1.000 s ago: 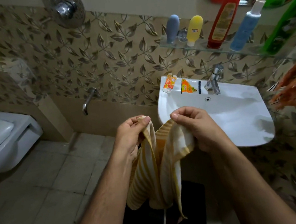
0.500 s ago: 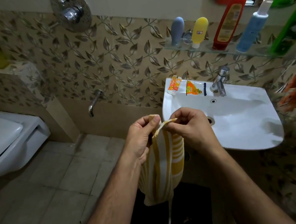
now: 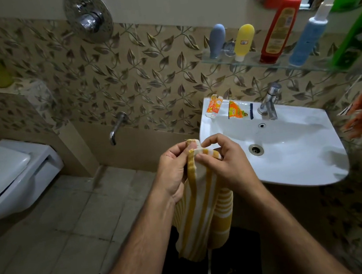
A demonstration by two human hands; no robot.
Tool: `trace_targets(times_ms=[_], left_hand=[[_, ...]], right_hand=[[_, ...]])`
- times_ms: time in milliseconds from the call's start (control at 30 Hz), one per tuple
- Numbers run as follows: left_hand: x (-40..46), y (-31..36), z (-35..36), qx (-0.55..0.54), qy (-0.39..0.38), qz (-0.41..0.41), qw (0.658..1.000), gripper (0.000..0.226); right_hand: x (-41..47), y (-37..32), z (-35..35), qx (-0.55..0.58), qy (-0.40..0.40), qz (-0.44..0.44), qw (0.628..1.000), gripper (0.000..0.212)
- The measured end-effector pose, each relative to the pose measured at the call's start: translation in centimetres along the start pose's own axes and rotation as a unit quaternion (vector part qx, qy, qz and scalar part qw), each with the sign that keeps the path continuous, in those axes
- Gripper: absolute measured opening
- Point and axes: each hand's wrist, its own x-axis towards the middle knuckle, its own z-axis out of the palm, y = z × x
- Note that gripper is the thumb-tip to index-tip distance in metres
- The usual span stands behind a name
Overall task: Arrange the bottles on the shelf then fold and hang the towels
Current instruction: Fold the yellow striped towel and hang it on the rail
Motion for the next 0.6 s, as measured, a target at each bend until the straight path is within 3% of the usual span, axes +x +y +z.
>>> trace_targets(times_ms=[167,300,467,600], left_hand=[[0.0,-0.4,-0.2,-0.008,0.003,0.008,1.000,0.007],[-0.2,-0.5,0.0,0.011,-0.002,0.019,1.000,0.010],[-0.5,-0.5,0.1,0.050,-0.019,0.027,0.998,0.030],[-0.9,-0.3,0.2,0.052,-0.040,0.036,0.997,0.015]], right_hand=[[-0.1,0.2,0.3,-0.030,0.065,-0.053,0.996,0.014],[-0.2,0.1,0.7,-0.017,0.068,-0.029,0.997,0.018],[-0.2,0.0,1.0,-0.025,0.078,0.012,0.997,0.023],[-0.1,-0.2,1.3,-0.012,0.078,0.036,0.996,0.023]])
